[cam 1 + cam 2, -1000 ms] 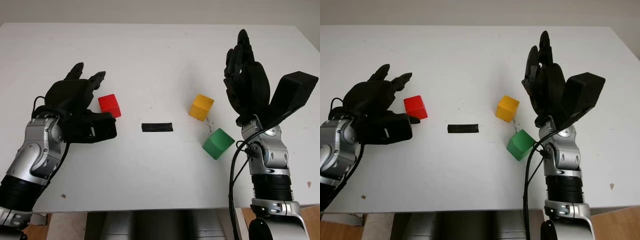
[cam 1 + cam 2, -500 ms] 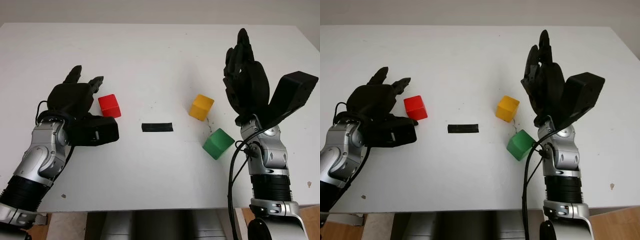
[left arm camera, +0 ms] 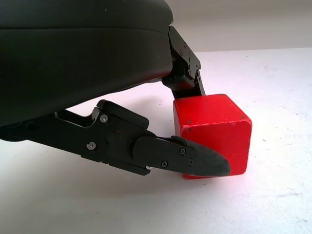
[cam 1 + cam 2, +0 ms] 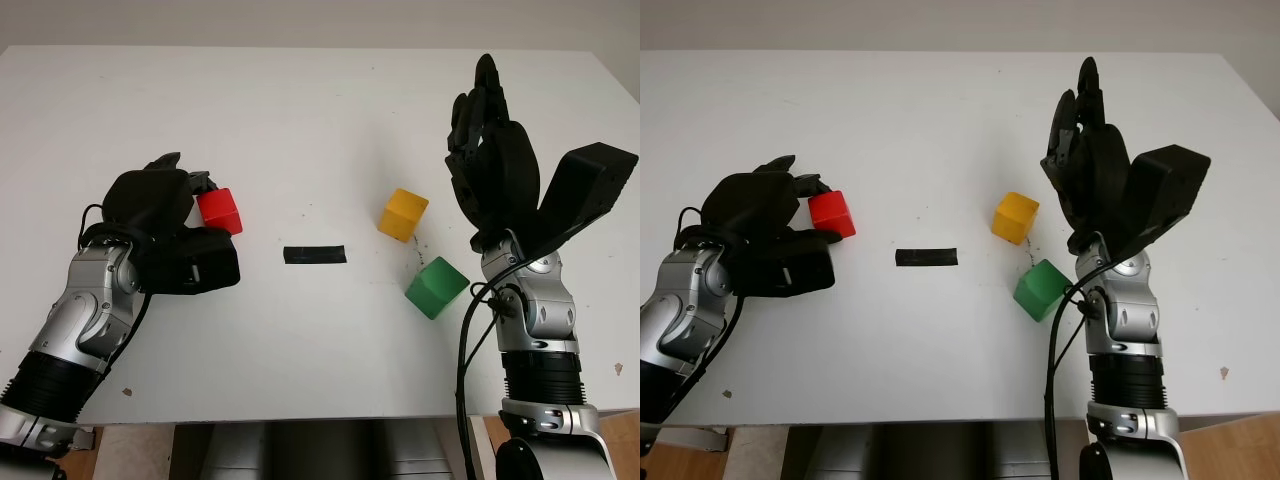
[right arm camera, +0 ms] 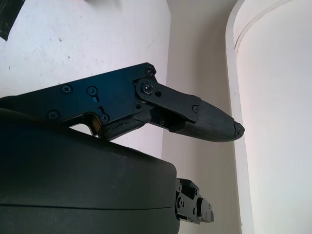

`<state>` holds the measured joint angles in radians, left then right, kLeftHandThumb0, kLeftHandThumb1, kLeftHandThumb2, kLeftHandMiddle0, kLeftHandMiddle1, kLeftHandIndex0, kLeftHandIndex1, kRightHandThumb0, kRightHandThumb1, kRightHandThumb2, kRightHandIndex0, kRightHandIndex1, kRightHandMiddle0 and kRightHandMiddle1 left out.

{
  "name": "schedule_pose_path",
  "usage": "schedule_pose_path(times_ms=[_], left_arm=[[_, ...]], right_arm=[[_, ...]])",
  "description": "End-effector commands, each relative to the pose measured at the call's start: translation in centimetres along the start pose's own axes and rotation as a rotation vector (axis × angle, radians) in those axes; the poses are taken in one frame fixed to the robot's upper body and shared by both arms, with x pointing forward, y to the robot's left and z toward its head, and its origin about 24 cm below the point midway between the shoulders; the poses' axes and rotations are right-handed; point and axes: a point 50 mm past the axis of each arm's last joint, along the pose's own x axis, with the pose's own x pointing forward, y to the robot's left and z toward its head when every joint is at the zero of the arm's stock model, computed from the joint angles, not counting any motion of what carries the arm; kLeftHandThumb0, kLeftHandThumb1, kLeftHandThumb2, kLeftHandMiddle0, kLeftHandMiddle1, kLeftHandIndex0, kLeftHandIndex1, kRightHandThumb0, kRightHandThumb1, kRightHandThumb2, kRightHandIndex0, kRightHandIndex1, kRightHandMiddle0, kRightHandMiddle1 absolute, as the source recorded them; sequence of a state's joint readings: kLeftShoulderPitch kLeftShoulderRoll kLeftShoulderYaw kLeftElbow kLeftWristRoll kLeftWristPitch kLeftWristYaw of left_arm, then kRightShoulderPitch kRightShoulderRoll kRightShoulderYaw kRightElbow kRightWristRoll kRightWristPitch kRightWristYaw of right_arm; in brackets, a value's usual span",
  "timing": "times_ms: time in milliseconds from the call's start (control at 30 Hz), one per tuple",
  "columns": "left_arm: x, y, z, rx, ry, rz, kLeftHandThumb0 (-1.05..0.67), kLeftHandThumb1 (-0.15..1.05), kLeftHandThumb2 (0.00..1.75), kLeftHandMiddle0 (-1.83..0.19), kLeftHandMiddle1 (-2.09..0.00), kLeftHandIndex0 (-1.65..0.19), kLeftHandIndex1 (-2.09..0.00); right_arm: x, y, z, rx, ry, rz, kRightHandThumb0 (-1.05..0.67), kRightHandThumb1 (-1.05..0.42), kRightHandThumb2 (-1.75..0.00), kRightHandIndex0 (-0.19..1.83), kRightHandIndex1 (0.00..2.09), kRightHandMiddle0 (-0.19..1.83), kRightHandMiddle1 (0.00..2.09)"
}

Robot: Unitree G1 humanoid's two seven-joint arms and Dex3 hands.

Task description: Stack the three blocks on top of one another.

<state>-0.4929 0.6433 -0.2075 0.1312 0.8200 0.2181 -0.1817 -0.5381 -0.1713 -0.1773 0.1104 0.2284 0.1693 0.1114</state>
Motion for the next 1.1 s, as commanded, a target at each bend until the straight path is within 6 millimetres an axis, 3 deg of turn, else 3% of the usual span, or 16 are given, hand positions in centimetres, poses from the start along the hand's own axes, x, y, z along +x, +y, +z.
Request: schedule_pose_path(times_ms=[0,100,267,633,833,1067], left_arm=[[0.1,0.1,-0.1,-0.029,0.010,0.011,-0.62,1.05,0.26,-0.19,-0.05,-0.31,-1.00],[0.1,0.0,-0.1,-0.045,0.008,0.022,-0.58,1.05,0.25,-0.20,-0.06,-0.30,-1.02],[0.1,0.1,0.0,-0.038,-0.006,0.056,-0.44,1.05,0.22,-0.24,-0.06,-0.21,-1.28],[-1.0,2.9,2.4,-0.117,-0.137,0.065,-0.44,1.05,0.17,-0.28,-0.05,-0.15,-1.59],[-1.3,3.7,4.3,-0.296,-0.244,-0.014,-0.43,1.05,0.17,-0.18,-0.03,-0.16,-1.60],[-1.4,3.2,5.9,-0.467,-0.324,-0.100,-0.45,1.05,0.13,-0.10,-0.03,-0.22,-1.60]], right_arm=[[-0.2,0.0,0.2,-0.006,-0.010,-0.004,-0.66,-1.05,-0.77,-0.19,0.00,-0.19,0.00],[-0.2,-0.1,0.2,-0.006,-0.008,-0.007,-0.66,-1.05,-0.77,-0.19,0.00,-0.19,0.00],[-0.2,0.0,0.2,-0.008,-0.007,-0.004,-0.67,-1.05,-0.77,-0.19,0.00,-0.19,0.00],[-0.3,0.7,-0.4,-0.007,0.017,0.017,-0.67,-1.05,-0.75,-0.19,0.00,-0.19,0.00],[-0.3,1.0,-0.7,-0.022,0.012,0.033,-0.66,-1.05,-0.77,-0.19,0.00,-0.19,0.00],[-0.5,0.9,-0.8,-0.027,0.011,0.020,-0.66,-1.05,-0.77,-0.19,0.00,-0.19,0.00]])
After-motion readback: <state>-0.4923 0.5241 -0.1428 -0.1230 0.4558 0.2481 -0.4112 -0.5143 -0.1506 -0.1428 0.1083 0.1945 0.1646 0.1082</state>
